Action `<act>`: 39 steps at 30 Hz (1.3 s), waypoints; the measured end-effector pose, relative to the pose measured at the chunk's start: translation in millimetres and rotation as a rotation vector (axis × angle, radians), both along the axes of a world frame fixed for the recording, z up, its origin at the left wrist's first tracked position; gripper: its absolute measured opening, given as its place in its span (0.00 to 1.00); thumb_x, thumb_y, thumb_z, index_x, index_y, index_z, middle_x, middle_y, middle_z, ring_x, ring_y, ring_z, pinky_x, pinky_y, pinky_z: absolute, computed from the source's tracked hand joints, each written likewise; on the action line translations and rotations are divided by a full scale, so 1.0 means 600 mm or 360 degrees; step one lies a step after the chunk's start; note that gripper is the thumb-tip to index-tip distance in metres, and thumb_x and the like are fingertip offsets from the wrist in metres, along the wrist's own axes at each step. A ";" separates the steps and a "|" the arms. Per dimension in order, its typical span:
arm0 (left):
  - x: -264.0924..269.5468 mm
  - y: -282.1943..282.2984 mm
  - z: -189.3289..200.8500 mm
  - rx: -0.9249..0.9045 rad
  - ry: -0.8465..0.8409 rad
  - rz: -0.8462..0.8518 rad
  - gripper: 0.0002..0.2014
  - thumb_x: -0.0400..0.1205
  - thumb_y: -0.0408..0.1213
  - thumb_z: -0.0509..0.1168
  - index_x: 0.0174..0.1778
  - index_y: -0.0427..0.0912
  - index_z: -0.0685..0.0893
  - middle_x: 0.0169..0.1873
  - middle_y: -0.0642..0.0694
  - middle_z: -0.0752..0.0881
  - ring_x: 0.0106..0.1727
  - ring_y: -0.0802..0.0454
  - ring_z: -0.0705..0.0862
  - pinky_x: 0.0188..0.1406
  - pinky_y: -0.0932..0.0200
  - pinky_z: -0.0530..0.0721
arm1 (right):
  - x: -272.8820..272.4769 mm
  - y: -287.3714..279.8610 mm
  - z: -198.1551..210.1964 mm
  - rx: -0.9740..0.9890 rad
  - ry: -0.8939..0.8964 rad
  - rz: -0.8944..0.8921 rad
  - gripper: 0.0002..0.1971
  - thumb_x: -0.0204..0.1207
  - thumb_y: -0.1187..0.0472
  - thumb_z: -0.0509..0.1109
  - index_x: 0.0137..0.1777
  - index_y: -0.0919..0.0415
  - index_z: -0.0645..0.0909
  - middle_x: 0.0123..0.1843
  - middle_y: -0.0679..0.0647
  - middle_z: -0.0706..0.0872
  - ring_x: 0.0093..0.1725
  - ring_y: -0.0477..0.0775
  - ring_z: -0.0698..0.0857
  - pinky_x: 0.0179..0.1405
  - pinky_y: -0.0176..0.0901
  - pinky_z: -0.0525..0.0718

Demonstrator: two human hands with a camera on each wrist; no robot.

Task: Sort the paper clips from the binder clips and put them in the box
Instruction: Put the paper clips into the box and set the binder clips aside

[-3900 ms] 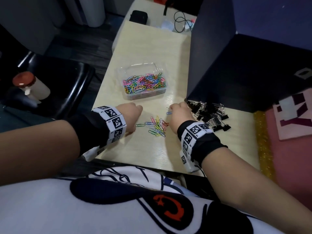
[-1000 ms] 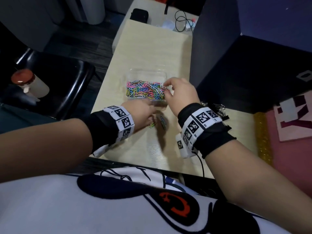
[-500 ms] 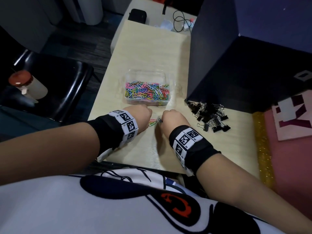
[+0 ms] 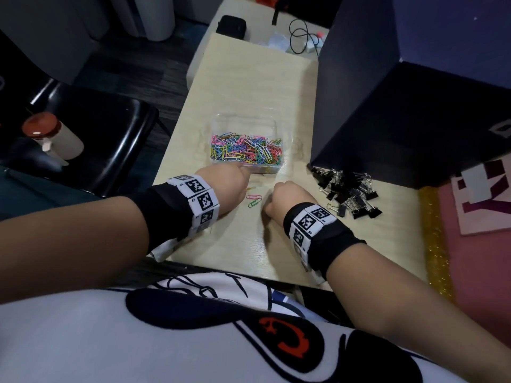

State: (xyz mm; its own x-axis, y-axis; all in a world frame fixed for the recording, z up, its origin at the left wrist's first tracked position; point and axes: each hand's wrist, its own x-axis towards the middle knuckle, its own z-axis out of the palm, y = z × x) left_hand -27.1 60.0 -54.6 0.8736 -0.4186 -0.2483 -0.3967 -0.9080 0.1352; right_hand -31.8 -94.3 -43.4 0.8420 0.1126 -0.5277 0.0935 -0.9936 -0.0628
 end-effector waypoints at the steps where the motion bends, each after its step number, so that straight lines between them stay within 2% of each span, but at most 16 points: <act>1: 0.007 0.004 0.009 -0.0048 -0.0006 0.0022 0.11 0.84 0.38 0.55 0.57 0.39 0.78 0.55 0.41 0.81 0.55 0.41 0.82 0.47 0.51 0.78 | 0.003 0.001 0.006 0.0033 -0.0021 -0.0015 0.16 0.80 0.58 0.61 0.63 0.65 0.78 0.63 0.62 0.81 0.63 0.63 0.82 0.56 0.46 0.80; 3: 0.027 0.015 0.029 -0.0217 -0.0028 0.0116 0.09 0.83 0.39 0.57 0.54 0.39 0.79 0.53 0.40 0.81 0.55 0.39 0.82 0.51 0.49 0.80 | 0.015 0.001 0.016 0.0191 -0.0185 -0.0127 0.13 0.78 0.56 0.62 0.57 0.62 0.81 0.57 0.62 0.85 0.57 0.63 0.85 0.51 0.46 0.81; 5: 0.049 0.027 0.048 -0.0368 -0.0104 0.0240 0.09 0.81 0.39 0.61 0.52 0.40 0.81 0.52 0.39 0.81 0.54 0.37 0.82 0.54 0.48 0.80 | 0.034 0.000 0.029 0.0460 -0.0448 -0.0288 0.10 0.78 0.57 0.64 0.53 0.58 0.83 0.53 0.59 0.87 0.53 0.62 0.85 0.51 0.45 0.81; 7: 0.068 0.036 0.062 -0.0445 -0.0212 0.0332 0.09 0.81 0.41 0.63 0.52 0.42 0.82 0.52 0.39 0.82 0.55 0.39 0.82 0.55 0.50 0.78 | 0.052 -0.003 0.046 0.0657 -0.0685 -0.0352 0.10 0.78 0.58 0.64 0.56 0.55 0.83 0.55 0.55 0.87 0.55 0.58 0.85 0.55 0.42 0.79; 9: 0.077 0.038 0.070 -0.0454 -0.0281 0.0381 0.10 0.82 0.42 0.62 0.54 0.43 0.82 0.52 0.41 0.82 0.56 0.40 0.81 0.55 0.50 0.78 | 0.061 -0.006 0.061 0.0716 -0.0765 -0.0365 0.13 0.79 0.58 0.64 0.62 0.56 0.82 0.59 0.53 0.86 0.59 0.56 0.83 0.59 0.42 0.77; 11: 0.071 0.034 0.069 -0.0433 -0.0283 0.0362 0.11 0.83 0.43 0.61 0.57 0.44 0.82 0.53 0.41 0.82 0.56 0.40 0.82 0.55 0.50 0.78 | 0.059 -0.009 0.060 0.0546 -0.0614 -0.0334 0.14 0.79 0.58 0.64 0.62 0.57 0.82 0.60 0.55 0.85 0.60 0.58 0.83 0.59 0.42 0.78; 14: 0.041 0.015 0.050 -0.0297 -0.0198 0.0157 0.12 0.82 0.43 0.60 0.56 0.43 0.82 0.54 0.40 0.82 0.56 0.37 0.83 0.52 0.48 0.81 | 0.032 -0.006 0.037 0.0019 -0.0143 -0.0096 0.13 0.80 0.60 0.63 0.58 0.63 0.84 0.60 0.60 0.86 0.59 0.62 0.85 0.54 0.43 0.81; 17: 0.014 -0.011 0.021 -0.0028 0.0010 -0.0041 0.14 0.83 0.48 0.59 0.58 0.44 0.82 0.58 0.43 0.82 0.58 0.41 0.82 0.51 0.51 0.80 | 0.002 -0.004 0.021 -0.0055 0.0037 -0.0073 0.12 0.81 0.63 0.62 0.58 0.66 0.82 0.59 0.63 0.86 0.60 0.63 0.84 0.52 0.44 0.81; 20: 0.004 -0.027 -0.009 0.0106 0.0139 -0.0125 0.17 0.81 0.50 0.62 0.56 0.42 0.82 0.55 0.41 0.83 0.55 0.40 0.83 0.48 0.51 0.81 | -0.010 0.002 0.018 -0.0013 0.0027 -0.0079 0.12 0.81 0.67 0.60 0.59 0.67 0.81 0.60 0.64 0.85 0.61 0.64 0.83 0.53 0.45 0.81; 25: 0.002 -0.045 -0.028 0.0161 0.0184 -0.0113 0.10 0.83 0.41 0.61 0.53 0.40 0.82 0.51 0.40 0.83 0.52 0.38 0.84 0.41 0.53 0.77 | -0.009 0.005 0.020 -0.0005 0.0104 -0.0028 0.13 0.82 0.67 0.58 0.59 0.68 0.82 0.60 0.63 0.85 0.61 0.64 0.83 0.55 0.47 0.80; 28: -0.001 -0.046 -0.032 0.0223 0.0234 -0.0103 0.07 0.83 0.36 0.60 0.54 0.40 0.79 0.51 0.40 0.81 0.51 0.38 0.84 0.39 0.51 0.78 | -0.012 0.006 0.010 -0.0002 0.0121 -0.0048 0.13 0.81 0.66 0.59 0.59 0.66 0.82 0.59 0.63 0.85 0.60 0.64 0.83 0.54 0.47 0.81; 32: -0.005 -0.044 -0.030 0.0290 0.0168 -0.0226 0.09 0.83 0.32 0.57 0.57 0.38 0.78 0.53 0.39 0.82 0.52 0.38 0.84 0.38 0.51 0.76 | -0.008 0.005 0.001 0.0041 0.0110 -0.0074 0.13 0.80 0.60 0.61 0.59 0.64 0.81 0.58 0.62 0.85 0.60 0.64 0.84 0.50 0.46 0.80; 35: -0.001 -0.033 -0.020 0.0283 0.0111 -0.0222 0.09 0.83 0.33 0.57 0.56 0.37 0.79 0.53 0.39 0.84 0.52 0.38 0.85 0.39 0.51 0.77 | 0.015 0.002 0.005 0.0214 -0.0063 -0.0264 0.10 0.75 0.56 0.64 0.50 0.60 0.81 0.49 0.61 0.86 0.54 0.64 0.85 0.41 0.43 0.77; 37: 0.006 -0.021 -0.009 0.0179 0.0041 -0.0119 0.10 0.83 0.35 0.56 0.55 0.37 0.79 0.52 0.38 0.84 0.52 0.38 0.84 0.40 0.51 0.77 | 0.032 0.003 0.016 0.0422 -0.0252 -0.0408 0.08 0.74 0.56 0.66 0.48 0.59 0.81 0.47 0.59 0.87 0.51 0.62 0.85 0.43 0.42 0.78; 39: 0.018 -0.008 0.008 -0.0037 -0.0004 0.0068 0.11 0.84 0.38 0.56 0.56 0.38 0.80 0.53 0.38 0.84 0.53 0.37 0.83 0.44 0.50 0.78 | 0.047 0.007 0.032 0.0659 -0.0477 -0.0496 0.04 0.75 0.58 0.66 0.46 0.56 0.81 0.47 0.58 0.88 0.50 0.61 0.85 0.49 0.43 0.80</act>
State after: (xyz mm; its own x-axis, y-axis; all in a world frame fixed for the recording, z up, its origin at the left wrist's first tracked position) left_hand -16.1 55.0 -49.6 0.8914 -0.3866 -0.2366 -0.3581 -0.9206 0.1556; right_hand -3.5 -90.2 -24.2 0.9738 -0.0178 -0.2267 -0.1247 -0.8755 -0.4668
